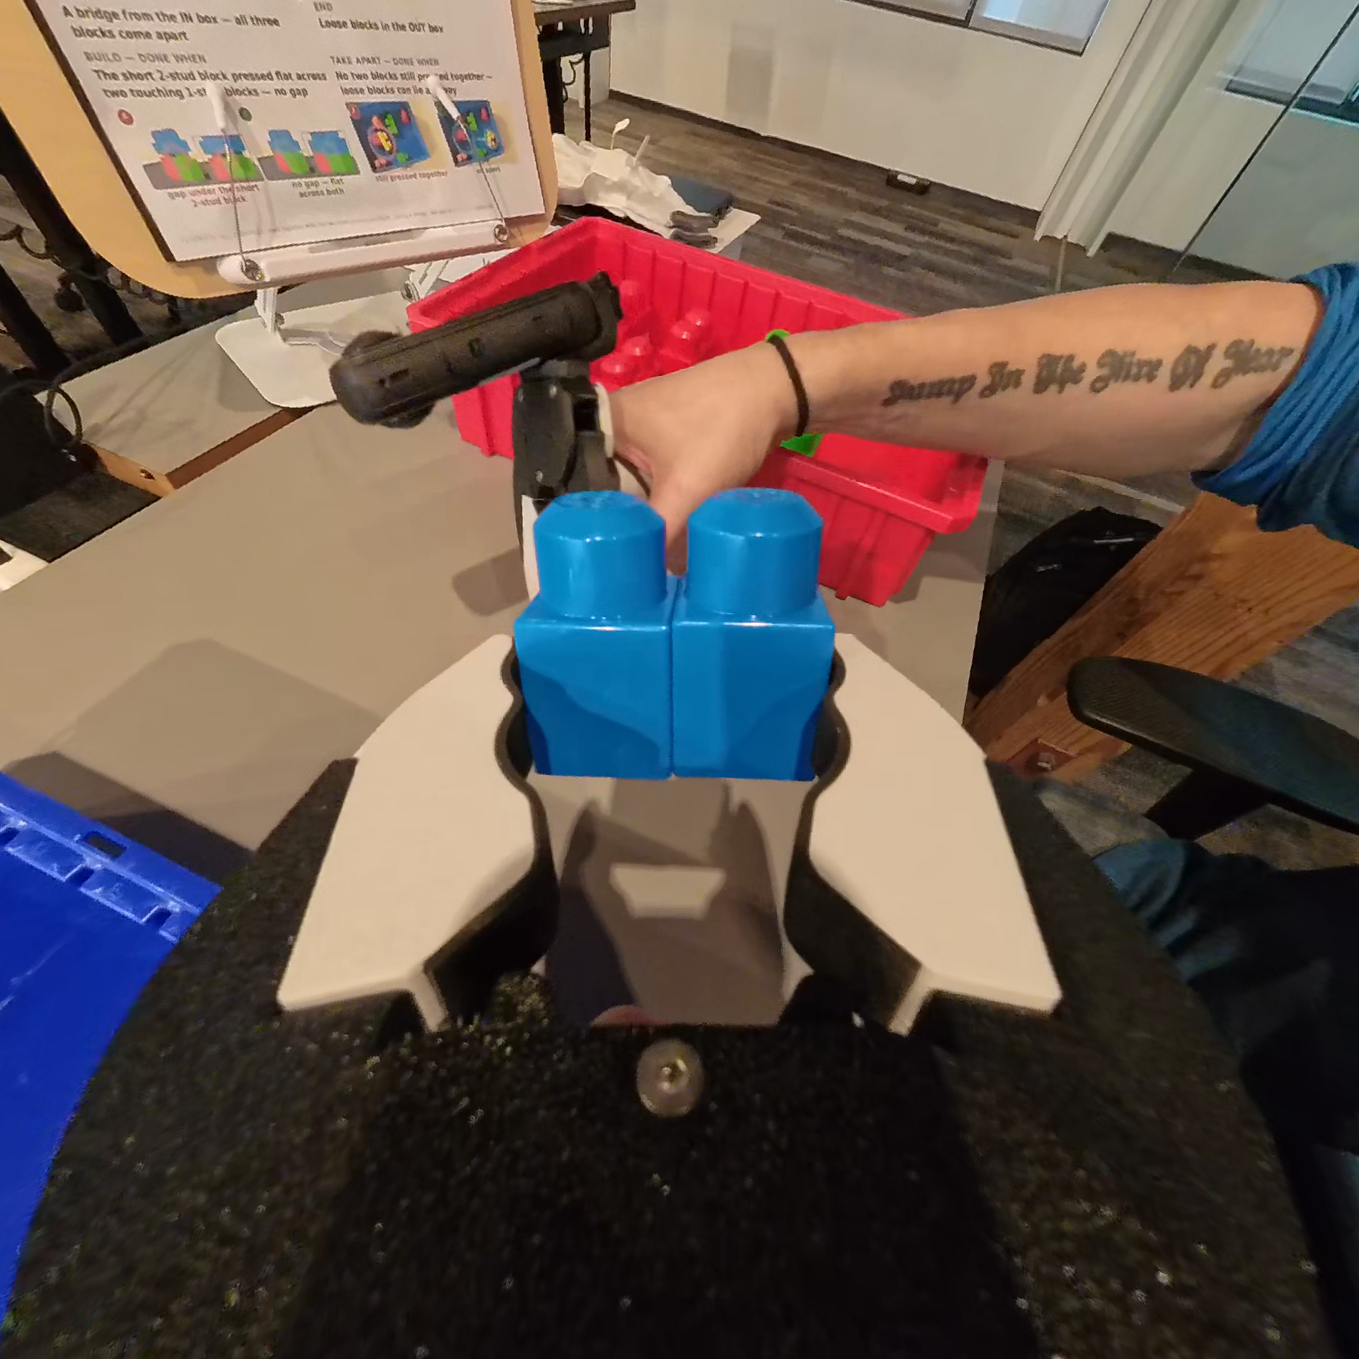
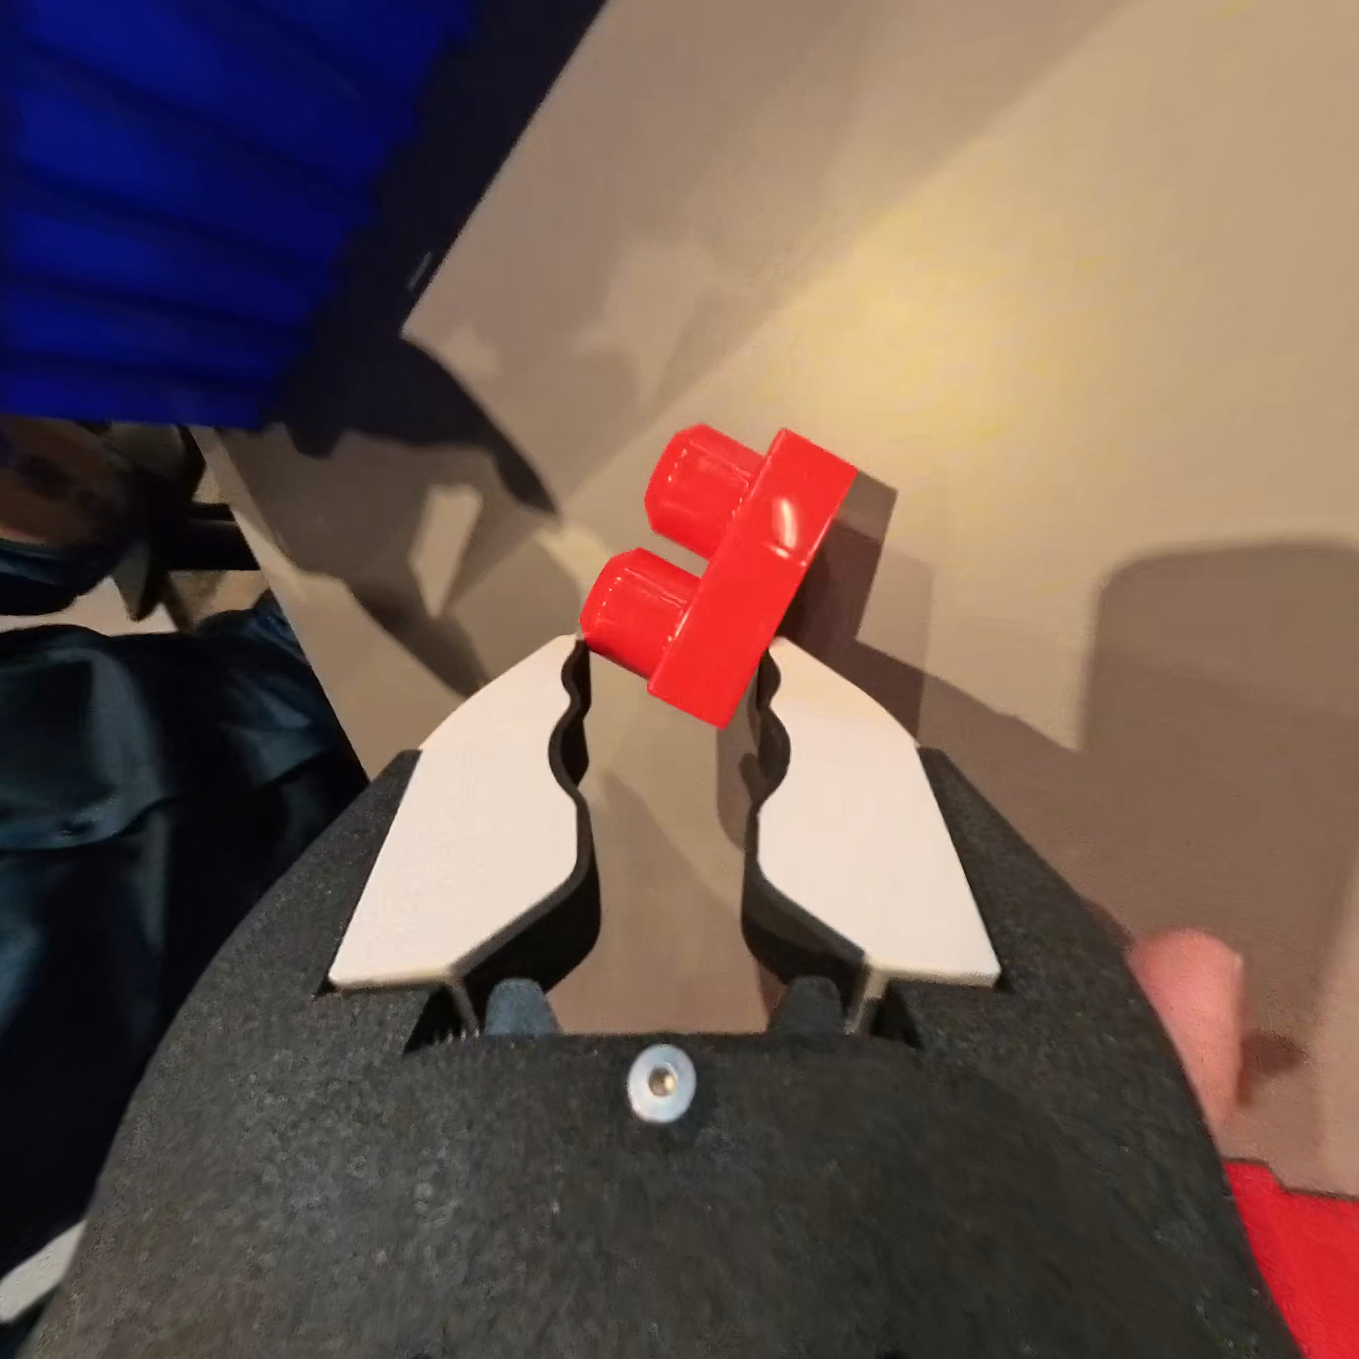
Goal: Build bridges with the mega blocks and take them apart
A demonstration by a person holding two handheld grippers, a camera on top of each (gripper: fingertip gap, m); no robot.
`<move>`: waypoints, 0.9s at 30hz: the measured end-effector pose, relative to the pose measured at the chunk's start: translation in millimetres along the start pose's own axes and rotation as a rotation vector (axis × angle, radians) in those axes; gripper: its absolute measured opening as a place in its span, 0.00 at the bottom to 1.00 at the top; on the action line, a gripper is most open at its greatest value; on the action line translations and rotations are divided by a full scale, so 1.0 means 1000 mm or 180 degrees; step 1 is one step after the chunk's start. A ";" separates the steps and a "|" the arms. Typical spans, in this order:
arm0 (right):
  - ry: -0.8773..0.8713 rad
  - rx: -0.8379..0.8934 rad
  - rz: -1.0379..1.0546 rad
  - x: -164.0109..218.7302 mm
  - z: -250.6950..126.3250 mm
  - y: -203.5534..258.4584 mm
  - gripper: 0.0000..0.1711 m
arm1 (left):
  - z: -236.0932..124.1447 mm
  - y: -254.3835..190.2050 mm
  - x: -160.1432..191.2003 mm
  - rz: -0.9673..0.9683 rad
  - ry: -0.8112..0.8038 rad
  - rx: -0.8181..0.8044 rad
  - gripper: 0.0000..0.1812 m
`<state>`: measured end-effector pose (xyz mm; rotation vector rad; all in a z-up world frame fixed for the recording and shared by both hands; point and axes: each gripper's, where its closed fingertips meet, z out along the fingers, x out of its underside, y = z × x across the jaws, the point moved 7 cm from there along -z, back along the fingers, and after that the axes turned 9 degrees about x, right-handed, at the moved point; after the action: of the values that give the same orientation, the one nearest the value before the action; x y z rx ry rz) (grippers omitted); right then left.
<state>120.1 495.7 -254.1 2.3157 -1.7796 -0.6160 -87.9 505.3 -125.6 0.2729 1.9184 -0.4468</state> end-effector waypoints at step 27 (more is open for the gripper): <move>0.0062 0.0518 0.0510 0.004 -0.007 -0.024 0.09 | 0.006 -0.002 0.001 -0.0026 0.0000 0.0066 0.41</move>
<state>145.6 497.4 -257.3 2.2381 -2.0512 -0.4371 -84.1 501.4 -127.8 0.2788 1.9165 -0.4724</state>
